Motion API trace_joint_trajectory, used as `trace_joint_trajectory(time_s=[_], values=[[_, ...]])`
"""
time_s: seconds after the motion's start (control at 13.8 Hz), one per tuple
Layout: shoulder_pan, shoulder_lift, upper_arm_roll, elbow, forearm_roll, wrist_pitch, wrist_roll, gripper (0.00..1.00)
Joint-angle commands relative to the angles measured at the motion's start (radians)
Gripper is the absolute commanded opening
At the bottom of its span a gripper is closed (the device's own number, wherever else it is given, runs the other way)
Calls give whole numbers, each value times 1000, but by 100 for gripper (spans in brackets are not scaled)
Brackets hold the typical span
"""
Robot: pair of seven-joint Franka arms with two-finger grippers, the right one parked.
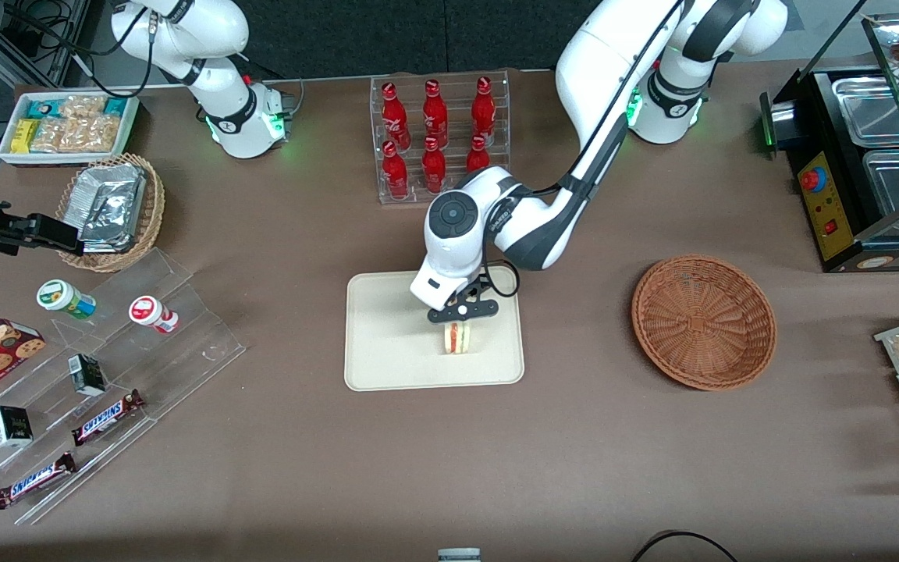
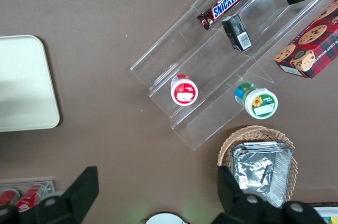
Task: Place sandwich from basket to tray
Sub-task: 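Lower the sandwich onto the tray and open the left gripper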
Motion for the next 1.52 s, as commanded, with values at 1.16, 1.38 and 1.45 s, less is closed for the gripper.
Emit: trace_joint_trajectory(time_s=[1.16,1.38,1.45], values=[[95,-222,29,58,-4,-234,9,99],[171,-350,29,56,-1,-387,25,99],[199,-392,29,56,-3,-447,53,99]])
